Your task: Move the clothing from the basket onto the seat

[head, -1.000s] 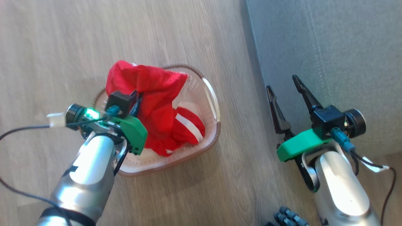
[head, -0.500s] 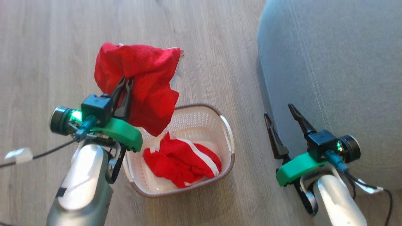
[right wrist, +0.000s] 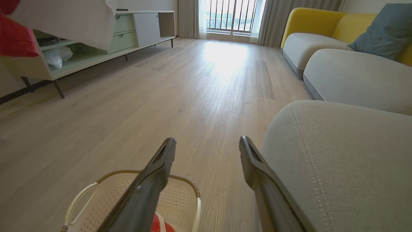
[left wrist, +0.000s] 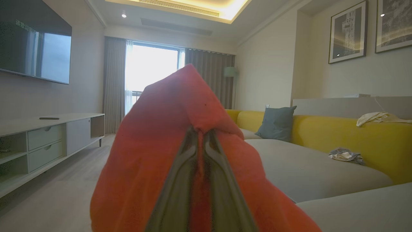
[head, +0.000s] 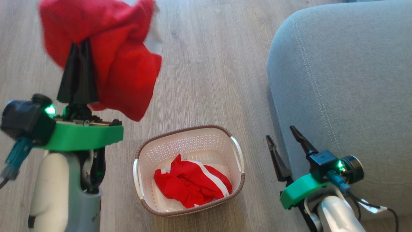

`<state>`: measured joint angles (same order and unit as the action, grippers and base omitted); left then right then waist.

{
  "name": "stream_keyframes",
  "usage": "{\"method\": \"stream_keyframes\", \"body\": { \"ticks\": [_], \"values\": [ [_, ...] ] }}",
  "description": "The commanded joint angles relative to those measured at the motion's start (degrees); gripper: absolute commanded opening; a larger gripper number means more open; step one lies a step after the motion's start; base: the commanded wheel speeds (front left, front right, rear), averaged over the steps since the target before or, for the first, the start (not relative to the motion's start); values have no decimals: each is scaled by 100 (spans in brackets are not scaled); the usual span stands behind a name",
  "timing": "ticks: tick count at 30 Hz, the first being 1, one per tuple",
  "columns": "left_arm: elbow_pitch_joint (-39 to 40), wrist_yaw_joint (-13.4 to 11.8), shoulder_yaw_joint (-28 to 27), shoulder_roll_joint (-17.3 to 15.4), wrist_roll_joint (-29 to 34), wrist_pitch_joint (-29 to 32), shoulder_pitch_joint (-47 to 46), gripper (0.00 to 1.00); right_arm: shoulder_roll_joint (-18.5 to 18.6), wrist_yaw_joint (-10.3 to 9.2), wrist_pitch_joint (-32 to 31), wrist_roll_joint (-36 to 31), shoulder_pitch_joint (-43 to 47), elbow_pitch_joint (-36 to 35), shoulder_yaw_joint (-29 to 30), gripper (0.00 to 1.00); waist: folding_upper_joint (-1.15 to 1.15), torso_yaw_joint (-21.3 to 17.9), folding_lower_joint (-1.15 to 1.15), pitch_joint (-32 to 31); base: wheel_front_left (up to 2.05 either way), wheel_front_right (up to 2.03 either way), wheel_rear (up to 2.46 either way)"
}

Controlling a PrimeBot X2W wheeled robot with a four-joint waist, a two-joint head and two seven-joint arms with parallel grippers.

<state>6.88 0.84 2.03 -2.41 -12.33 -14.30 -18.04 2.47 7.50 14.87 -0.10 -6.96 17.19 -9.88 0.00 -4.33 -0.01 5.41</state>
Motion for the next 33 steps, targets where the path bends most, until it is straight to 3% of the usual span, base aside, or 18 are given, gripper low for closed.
{"method": "stream_keyframes", "body": {
  "ticks": [1, 9, 19, 30, 33],
  "values": [
    [329, 7, -119, -51, -53, -70, -166, 0, 41, -1, 13, 1, -67, -203, -181, 100, 0, -2, 1, -5, 0, 0, 0],
    [882, 56, 412, -48, -116, -70, -111, 0, 64, -1, 13, 106, 45, -608, -398, 100, 0, -17, 1, -52, 0, 0, 0],
    [718, 242, 1283, -47, -15, -70, 97, 0, 193, -1, 13, 180, 129, -912, -604, 100, 0, -26, 1, -92, 0, 0, 0],
    [574, 234, 1352, -47, 17, -70, 123, 0, 248, -1, 13, 180, 131, -1071, -713, 100, 0, -42, 1, -124, 0, 0, 0],
    [573, 234, 1330, -47, 20, -70, 107, 0, 368, -1, 13, -219, 51, -1380, -753, 100, 0, -49, 1, -99, 0, 0, 0]
  ]
}}
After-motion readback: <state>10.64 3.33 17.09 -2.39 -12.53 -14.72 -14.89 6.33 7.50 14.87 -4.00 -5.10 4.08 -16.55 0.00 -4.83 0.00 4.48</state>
